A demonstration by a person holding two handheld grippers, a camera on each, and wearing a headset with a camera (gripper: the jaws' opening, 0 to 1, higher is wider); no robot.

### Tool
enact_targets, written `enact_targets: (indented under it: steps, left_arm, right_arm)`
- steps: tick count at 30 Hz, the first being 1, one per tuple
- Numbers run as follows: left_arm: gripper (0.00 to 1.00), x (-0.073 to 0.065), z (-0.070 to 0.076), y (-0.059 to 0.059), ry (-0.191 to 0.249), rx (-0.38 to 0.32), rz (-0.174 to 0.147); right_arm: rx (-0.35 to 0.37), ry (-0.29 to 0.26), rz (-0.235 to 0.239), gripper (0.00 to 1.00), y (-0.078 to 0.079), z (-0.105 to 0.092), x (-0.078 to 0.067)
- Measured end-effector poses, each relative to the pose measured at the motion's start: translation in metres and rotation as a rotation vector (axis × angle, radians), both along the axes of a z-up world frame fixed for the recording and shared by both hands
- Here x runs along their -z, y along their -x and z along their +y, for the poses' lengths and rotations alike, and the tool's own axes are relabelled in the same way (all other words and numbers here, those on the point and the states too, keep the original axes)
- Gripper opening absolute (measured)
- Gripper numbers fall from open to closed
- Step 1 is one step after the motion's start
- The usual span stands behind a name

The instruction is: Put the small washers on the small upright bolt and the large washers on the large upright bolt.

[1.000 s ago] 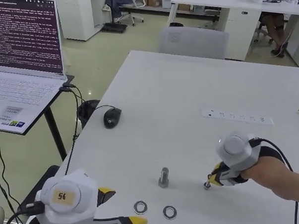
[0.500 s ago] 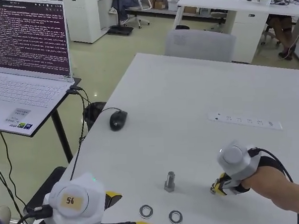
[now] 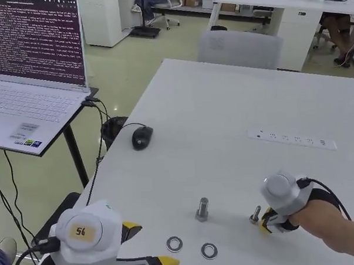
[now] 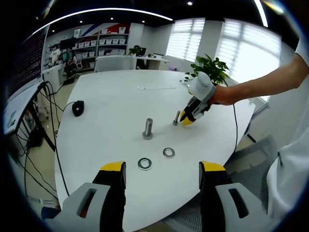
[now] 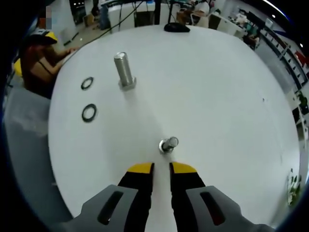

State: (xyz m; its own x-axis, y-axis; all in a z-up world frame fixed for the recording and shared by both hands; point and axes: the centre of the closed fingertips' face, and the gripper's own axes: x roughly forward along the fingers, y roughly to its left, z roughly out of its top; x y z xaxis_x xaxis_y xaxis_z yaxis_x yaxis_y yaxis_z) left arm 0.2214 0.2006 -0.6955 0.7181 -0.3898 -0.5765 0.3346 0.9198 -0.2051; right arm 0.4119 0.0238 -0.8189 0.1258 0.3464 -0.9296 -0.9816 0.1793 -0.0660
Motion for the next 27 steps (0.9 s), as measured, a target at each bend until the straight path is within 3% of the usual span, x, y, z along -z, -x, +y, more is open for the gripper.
enact_targets:
  steps: [4, 9, 14, 19, 27]
  left_arm:
    - [0.60, 0.000, 0.000, -0.002, 0.002, -0.002, -0.003]
    - [0.60, 0.000, -0.005, -0.004, 0.004, 0.005, -0.007]
    - [0.60, 0.000, -0.008, -0.004, 0.008, 0.010, -0.009]
    - [0.60, -0.001, -0.007, -0.004, 0.009, 0.006, -0.011]
    - [0.60, -0.001, 0.000, 0.000, 0.007, -0.011, -0.011]
  right_arm:
    - [0.001, -0.011, 0.018, 0.14, 0.016, -0.009, 0.002]
    - [-0.070, -0.041, 0.051, 0.15, 0.042, -0.004, 0.006]
    - [-0.180, -0.073, 0.068, 0.15, 0.070, 0.021, 0.006]
    - [-0.261, -0.095, 0.075, 0.17, 0.088, 0.047, 0.006]
    - [-0.336, -0.130, 0.086, 0.24, 0.103, 0.081, 0.004]
